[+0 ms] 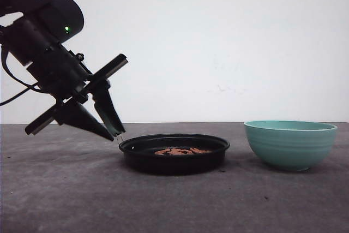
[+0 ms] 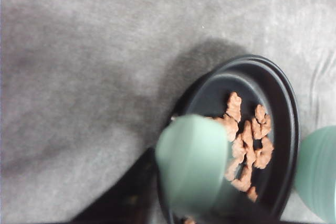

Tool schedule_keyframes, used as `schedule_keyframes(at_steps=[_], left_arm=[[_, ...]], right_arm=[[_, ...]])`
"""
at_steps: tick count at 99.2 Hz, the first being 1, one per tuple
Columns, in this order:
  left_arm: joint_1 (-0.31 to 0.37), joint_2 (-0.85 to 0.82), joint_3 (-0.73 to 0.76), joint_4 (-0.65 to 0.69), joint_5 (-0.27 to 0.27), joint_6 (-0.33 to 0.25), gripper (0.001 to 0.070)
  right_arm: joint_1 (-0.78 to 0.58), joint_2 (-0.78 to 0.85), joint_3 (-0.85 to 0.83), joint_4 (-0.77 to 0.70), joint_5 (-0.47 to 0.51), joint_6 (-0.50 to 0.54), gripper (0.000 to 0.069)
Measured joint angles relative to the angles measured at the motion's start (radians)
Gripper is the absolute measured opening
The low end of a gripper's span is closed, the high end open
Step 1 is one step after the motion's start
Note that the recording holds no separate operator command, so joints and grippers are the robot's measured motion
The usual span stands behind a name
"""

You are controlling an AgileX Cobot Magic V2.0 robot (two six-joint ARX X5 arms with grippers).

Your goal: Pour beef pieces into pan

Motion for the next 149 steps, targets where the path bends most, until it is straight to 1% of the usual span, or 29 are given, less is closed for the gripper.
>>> schedule_keyframes(at_steps=[16,19,20,30,35,44,52,57,60,63,67,71,81,84,89,92,99,113,124,137,149], left_arm=[[0.007,0.011,0.0,-0.006,-0.001,-0.011,0.0631],[0.011,0.008,0.0,-0.008,-0.002,-0.011,0.0688],[0.013,0.007,0.0,-0.008,-0.002,-0.011,0.0697],[0.039,-0.034,0.0,-0.019,-0.019,-0.014,0.0694],[0.056,-0.079,0.0,-0.017,-0.03,-0.013,0.0694],[0.09,-0.183,0.0,-0.011,-0.034,-0.008,0.0694],[0.118,-0.285,0.0,-0.01,-0.04,0.018,0.0694],[0.13,-0.348,0.0,-0.016,-0.054,0.048,0.0694],[0.136,-0.388,0.0,-0.026,-0.065,0.071,0.0689],[0.139,-0.427,0.0,-0.038,-0.084,0.098,0.0666],[0.139,-0.488,0.0,-0.062,-0.114,0.147,0.0579],[0.139,-0.543,0.0,-0.088,-0.143,0.199,0.0459],[0.135,-0.669,0.0,-0.141,-0.241,0.333,0.0166],[0.134,-0.699,0.0,-0.148,-0.269,0.361,0.011],[0.135,-0.742,0.0,-0.157,-0.299,0.394,0.006],[0.138,-0.761,0.0,-0.16,-0.315,0.408,0.0043],[0.145,-0.801,-0.015,-0.158,-0.322,0.428,0.0027],[0.149,-0.868,-0.1,-0.166,-0.325,0.436,0.0022],[0.149,-0.884,-0.123,-0.234,-0.325,0.438,0.0022],[0.149,-0.903,-0.123,-0.342,-0.325,0.438,0.0022],[0.149,-0.906,-0.123,-0.36,-0.325,0.438,0.0022]], right_arm=[[0.0,0.021,0.0,-0.009,0.039,-0.022,0.0009],[0.0,0.024,0.0,-0.008,0.043,-0.025,0.0009],[0.0,0.027,0.0,-0.008,0.045,-0.027,0.0009],[0.0,0.041,0.0,-0.008,0.07,-0.048,0.0009],[0.0,0.048,0.0,-0.008,0.087,-0.062,0.0009],[0.0,0.055,0.0,-0.006,0.135,-0.093,0.0009],[0.0,0.056,0.0,0.009,0.183,-0.124,0.0009],[0.0,0.058,0.0,0.025,0.214,-0.142,0.0009],[0.0,0.059,0.0,0.037,0.229,-0.153,0.0009],[0.0,0.06,0.0,0.049,0.241,-0.164,0.0009],[0.0,0.062,0.0,0.069,0.256,-0.183,0.0009],[0.0,0.065,0.0,0.085,0.256,-0.199,0.0009],[0.0,0.074,0.0,0.106,0.259,-0.243,0.0009],[0.001,0.079,0.0,0.105,0.259,-0.256,0.0009],[0.007,0.086,0.0,0.101,0.263,-0.277,0.0009],[0.014,0.089,0.0,0.099,0.271,-0.291,0.0009],[0.039,0.09,0.0,0.103,0.309,-0.332,0.0009],[0.123,0.065,0.0,0.168,0.383,-0.43,0.0009],[0.17,0.037,0.0,0.207,0.384,-0.484,0.0009],[0.17,0.017,0.0,0.224,0.387,-0.509,0.0009],[0.169,0.009,0.0,0.225,0.387,-0.518,0.0009]])
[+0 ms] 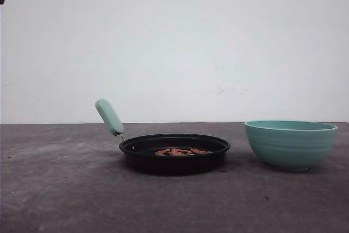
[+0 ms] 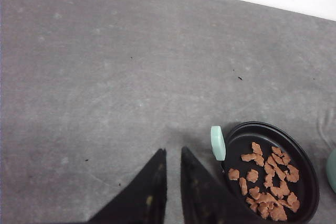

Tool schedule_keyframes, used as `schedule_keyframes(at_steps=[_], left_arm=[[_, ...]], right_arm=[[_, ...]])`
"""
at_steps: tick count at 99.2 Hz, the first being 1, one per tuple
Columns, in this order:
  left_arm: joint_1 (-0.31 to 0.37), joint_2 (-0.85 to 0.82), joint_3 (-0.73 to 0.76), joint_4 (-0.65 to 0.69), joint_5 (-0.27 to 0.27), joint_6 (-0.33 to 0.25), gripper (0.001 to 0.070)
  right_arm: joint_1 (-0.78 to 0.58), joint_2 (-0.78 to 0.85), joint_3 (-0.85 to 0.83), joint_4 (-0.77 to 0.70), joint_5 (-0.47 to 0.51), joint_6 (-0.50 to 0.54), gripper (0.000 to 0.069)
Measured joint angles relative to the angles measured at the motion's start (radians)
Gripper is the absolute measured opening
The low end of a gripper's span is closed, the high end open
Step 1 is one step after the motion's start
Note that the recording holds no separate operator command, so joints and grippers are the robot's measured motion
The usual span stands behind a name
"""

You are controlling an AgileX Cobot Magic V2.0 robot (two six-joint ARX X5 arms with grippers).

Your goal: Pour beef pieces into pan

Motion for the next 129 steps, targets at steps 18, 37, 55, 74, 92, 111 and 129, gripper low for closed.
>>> schedule_keyframes(at_steps=[18,37,55,74,92,111,129], left_arm=[[0.0,0.0,0.0,0.0,0.0,0.0,0.0022],[0.0,0.0,0.0,0.0,0.0,0.0,0.0022],[0.0,0.0,0.0,0.0,0.0,0.0,0.0022],[0.0,0.0,0.0,0.0,0.0,0.0,0.0022],[0.0,0.0,0.0,0.0,0.0,0.0,0.0022],[0.0,0.0,0.0,0.0,0.0,0.0,0.0022],[0.0,0.001,0.0,0.0,0.0,0.0,0.0022]], right_arm=[[0.0,0.0,0.0,0.0,0.0,-0.001,0.0009],[0.0,0.0,0.0,0.0,0.0,-0.001,0.0009],[-0.017,-0.048,0.0,-0.01,-0.01,0.0,0.0009],[-0.123,-0.234,-0.018,-0.163,-0.168,0.002,0.0009],[-0.309,-0.323,-0.328,0.096,-0.364,0.003,0.0009],[-0.35,-0.512,-0.607,0.269,-0.425,0.013,0.0009],[-0.351,-0.671,-0.729,0.183,-0.397,0.045,0.0009]])
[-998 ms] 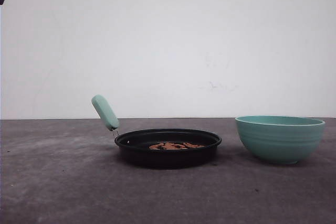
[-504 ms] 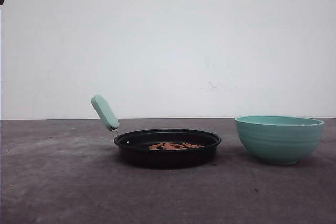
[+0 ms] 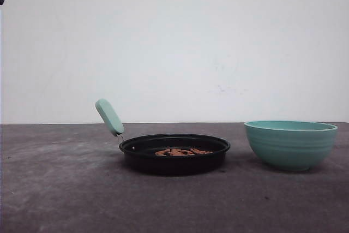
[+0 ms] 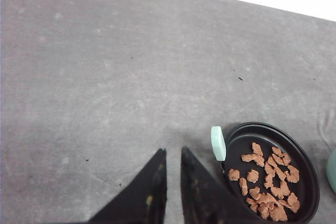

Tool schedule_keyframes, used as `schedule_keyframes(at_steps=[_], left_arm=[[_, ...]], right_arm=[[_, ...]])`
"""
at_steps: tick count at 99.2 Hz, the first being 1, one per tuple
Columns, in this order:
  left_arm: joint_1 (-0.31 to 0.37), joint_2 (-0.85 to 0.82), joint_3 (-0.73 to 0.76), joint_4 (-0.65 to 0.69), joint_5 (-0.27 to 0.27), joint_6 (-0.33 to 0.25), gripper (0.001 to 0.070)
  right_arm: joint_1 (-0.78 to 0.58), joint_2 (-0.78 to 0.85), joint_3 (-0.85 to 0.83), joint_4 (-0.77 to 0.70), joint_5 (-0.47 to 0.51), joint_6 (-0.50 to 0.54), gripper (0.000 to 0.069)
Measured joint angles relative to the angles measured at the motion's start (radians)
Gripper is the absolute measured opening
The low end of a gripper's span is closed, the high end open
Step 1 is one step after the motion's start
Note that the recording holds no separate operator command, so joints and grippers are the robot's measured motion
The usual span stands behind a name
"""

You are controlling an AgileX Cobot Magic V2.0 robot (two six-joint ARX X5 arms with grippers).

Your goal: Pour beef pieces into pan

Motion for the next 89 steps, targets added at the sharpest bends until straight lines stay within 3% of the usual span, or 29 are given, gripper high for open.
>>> schedule_keyframes(at_steps=[11,41,89], left_arm=[[0.0,0.0,0.0,0.001,0.0,0.0,0.0022],[0.001,0.0,0.0,0.004,0.0,0.0,0.0022],[0.001,0.0,0.0,0.004,0.0,0.0,0.0022]], right_arm=[[0.0,0.009,-0.01,-0.081,-0.002,0.021,0.0009],[0.007,0.004,-0.009,-0.083,0.068,0.056,0.0009],[0.013,0.004,-0.009,-0.08,0.053,0.057,0.0009]])
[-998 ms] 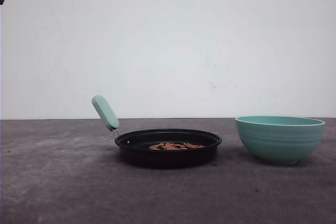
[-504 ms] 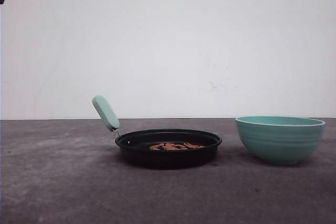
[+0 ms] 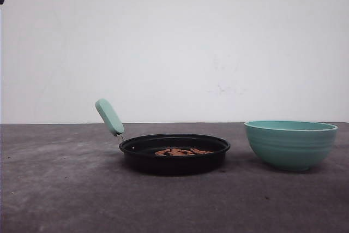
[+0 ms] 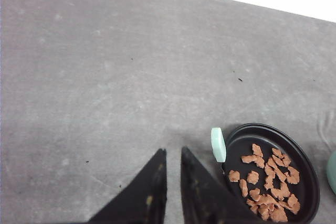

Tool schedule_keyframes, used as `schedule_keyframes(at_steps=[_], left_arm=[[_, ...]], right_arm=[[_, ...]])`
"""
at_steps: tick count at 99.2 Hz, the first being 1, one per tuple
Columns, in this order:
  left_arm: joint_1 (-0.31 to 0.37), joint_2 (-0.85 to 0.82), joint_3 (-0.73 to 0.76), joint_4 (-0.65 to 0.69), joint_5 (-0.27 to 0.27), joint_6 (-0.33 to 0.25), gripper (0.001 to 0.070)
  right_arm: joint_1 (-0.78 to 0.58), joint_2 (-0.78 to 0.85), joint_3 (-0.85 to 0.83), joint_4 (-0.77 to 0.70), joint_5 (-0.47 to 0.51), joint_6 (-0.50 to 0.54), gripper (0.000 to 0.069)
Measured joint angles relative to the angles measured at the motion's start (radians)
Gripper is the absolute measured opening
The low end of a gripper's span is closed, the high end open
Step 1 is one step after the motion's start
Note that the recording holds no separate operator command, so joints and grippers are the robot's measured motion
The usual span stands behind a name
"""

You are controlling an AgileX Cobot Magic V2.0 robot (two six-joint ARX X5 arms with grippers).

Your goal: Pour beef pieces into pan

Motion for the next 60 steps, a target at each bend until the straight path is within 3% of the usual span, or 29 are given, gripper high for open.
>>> schedule_keyframes(at_steps=[48,60], left_arm=[[0.001,-0.003,0.0,-0.002,-0.004,0.001,0.0022],[0.013,-0.046,0.0,-0.008,-0.06,0.066,0.0022]], right_arm=[[0.0,0.0,0.0,0.0,0.0,0.0,0.0009],[0.0,0.0,0.0,0.0,0.0,0.0,0.0009]])
